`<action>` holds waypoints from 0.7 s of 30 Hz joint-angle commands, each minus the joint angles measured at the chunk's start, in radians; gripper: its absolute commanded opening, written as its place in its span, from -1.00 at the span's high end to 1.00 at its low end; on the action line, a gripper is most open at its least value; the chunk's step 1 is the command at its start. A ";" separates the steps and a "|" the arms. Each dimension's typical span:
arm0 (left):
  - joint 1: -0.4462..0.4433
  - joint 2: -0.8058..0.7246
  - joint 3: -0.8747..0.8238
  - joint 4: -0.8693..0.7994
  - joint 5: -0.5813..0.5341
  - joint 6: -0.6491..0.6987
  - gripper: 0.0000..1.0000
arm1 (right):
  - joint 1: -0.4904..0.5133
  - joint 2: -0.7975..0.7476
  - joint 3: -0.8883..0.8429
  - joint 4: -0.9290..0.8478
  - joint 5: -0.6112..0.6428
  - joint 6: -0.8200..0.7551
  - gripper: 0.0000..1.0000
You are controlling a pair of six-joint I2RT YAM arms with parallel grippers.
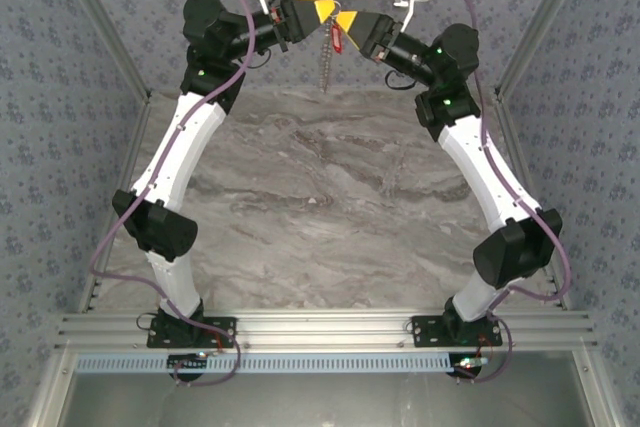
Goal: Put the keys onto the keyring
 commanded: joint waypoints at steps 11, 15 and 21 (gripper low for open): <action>-0.007 0.004 0.042 0.082 0.005 -0.028 1.00 | 0.010 0.011 0.017 0.054 -0.023 0.033 1.00; -0.007 0.013 0.037 0.136 -0.003 -0.071 1.00 | 0.017 0.030 0.024 0.089 -0.021 0.066 1.00; -0.009 0.025 0.037 0.165 -0.007 -0.096 1.00 | 0.038 0.087 0.085 0.127 -0.065 0.122 1.00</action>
